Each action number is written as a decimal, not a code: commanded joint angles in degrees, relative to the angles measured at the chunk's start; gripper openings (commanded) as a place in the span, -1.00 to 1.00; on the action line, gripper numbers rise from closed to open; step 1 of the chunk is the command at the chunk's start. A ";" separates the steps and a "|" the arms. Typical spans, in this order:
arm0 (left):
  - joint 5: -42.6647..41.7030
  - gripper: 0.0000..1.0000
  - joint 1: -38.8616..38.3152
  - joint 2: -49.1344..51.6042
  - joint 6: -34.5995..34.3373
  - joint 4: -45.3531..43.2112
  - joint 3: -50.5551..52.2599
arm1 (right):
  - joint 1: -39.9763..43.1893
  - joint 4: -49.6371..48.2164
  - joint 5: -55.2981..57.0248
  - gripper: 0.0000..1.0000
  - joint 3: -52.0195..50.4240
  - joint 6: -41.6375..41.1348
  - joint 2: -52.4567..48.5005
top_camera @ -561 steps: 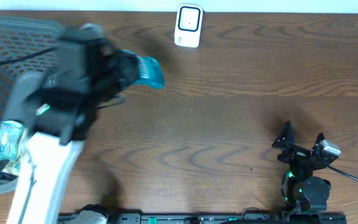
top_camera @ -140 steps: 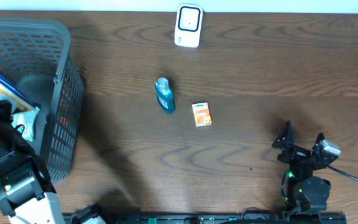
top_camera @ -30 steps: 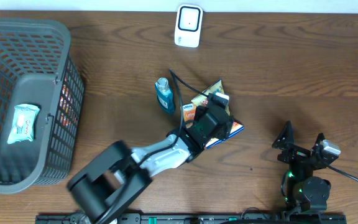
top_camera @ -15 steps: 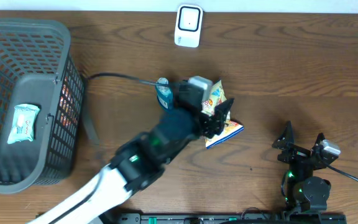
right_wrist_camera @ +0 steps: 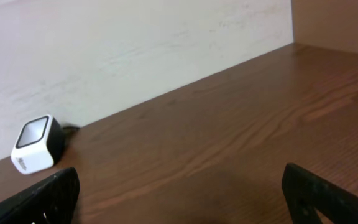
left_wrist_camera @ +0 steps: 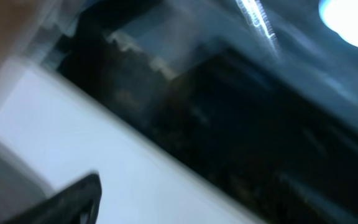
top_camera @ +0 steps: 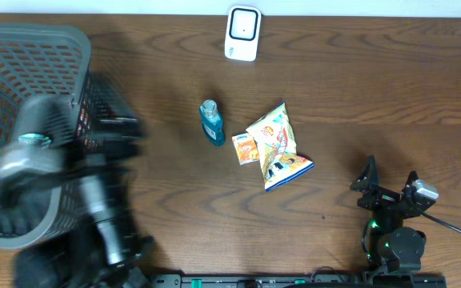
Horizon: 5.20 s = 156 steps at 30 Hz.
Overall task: Scan the item barcode
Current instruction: 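Reach the left gripper into the basket toward the mint-green wipes pack, then grasp the mint-green wipes pack and lift it out with the left gripper, then carry the wipes pack to the table center and release it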
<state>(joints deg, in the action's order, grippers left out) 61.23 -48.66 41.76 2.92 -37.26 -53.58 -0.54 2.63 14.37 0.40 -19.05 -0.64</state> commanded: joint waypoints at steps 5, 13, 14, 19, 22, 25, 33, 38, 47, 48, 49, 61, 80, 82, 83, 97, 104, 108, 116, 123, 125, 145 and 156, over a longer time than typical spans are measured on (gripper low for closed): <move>20.87 0.65 14.69 0.46 23.19 -7.82 -0.33 | 0.22 0.26 0.11 0.99 -0.04 -0.17 0.26; 20.26 0.88 24.55 10.86 23.21 -1.99 -0.33 | 0.22 0.26 0.11 0.98 -0.04 -0.17 0.26; 20.24 0.89 25.79 12.90 23.21 -2.01 -0.33 | 0.22 0.26 0.11 0.98 -0.07 -0.17 0.26; 19.12 0.95 30.69 20.37 23.23 -1.99 -0.33 | 0.22 0.26 0.11 0.98 -0.04 -0.17 0.26; 18.84 0.95 34.03 24.81 23.19 -2.01 -0.33 | 0.22 0.26 0.11 0.98 -0.04 -0.17 0.26; 17.00 0.96 36.72 27.54 23.19 -2.01 -0.33 | 0.22 0.26 0.11 0.99 -0.04 -0.17 0.26; 7.87 0.97 41.00 30.91 20.17 -1.64 -0.33 | 0.22 0.26 0.11 0.98 -0.04 -0.17 0.26; -4.02 0.97 41.00 30.91 12.52 6.88 -0.33 | 0.22 0.26 0.11 0.99 -0.07 -0.17 0.26; -24.87 0.97 44.52 30.84 2.25 11.65 -0.33 | 0.22 0.26 0.11 0.99 -0.07 -0.17 0.26; -25.29 0.97 45.11 30.84 2.21 11.43 -0.33 | 0.22 0.26 0.11 0.98 -0.04 -0.17 0.26; -25.27 0.95 46.27 30.84 2.08 11.19 -0.33 | 0.22 0.26 0.11 0.99 -0.07 -0.17 0.26; -41.18 0.96 69.42 32.24 -11.21 26.14 -0.33 | 0.22 0.26 0.11 0.98 -0.07 -0.17 0.26; -50.71 0.96 80.50 49.70 -11.28 42.84 -0.26 | 0.22 0.26 0.11 0.98 -0.04 -0.17 0.26; -50.71 0.96 81.61 50.75 -8.83 43.10 -0.22 | 0.22 0.26 0.11 0.99 -0.04 -0.17 0.26; -50.73 0.96 82.27 51.23 -8.02 43.23 -0.22 | 0.22 0.26 0.11 0.99 -0.07 -0.17 0.26; -58.90 0.96 85.02 64.81 -0.76 44.11 -0.22 | 0.22 0.26 0.11 0.98 -0.04 -0.17 0.26; -58.90 -0.13 85.02 64.89 -1.27 46.82 -0.24 | 0.22 0.26 0.11 0.98 -0.04 -0.17 0.26; -58.95 -0.17 85.02 62.88 -4.96 46.88 -0.24 | 0.22 0.26 0.11 0.98 -0.04 -0.17 0.26; -58.93 -0.17 85.02 47.17 -6.23 47.41 -0.28 | 0.22 0.26 0.11 0.99 -0.04 -0.17 0.26; -62.95 -0.16 84.96 23.82 -14.45 44.15 -0.31 | 0.22 0.26 0.11 0.99 -0.04 -0.17 0.26; -66.40 -0.16 84.96 17.94 -15.69 43.52 -0.31 | 0.22 0.26 0.11 0.99 -0.04 -0.17 0.26; -100.69 -0.14 50.88 9.51 -29.44 49.48 -0.11 | 0.22 0.26 0.11 0.98 -0.04 -0.17 0.26; -87.52 -0.14 30.23 36.41 -29.83 54.99 -0.11 | 0.22 0.26 0.11 0.99 -0.04 -0.17 0.26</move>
<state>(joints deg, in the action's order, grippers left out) -29.76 -15.18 72.44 -27.00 17.80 -53.28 -0.54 2.66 14.39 0.40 -19.05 -0.64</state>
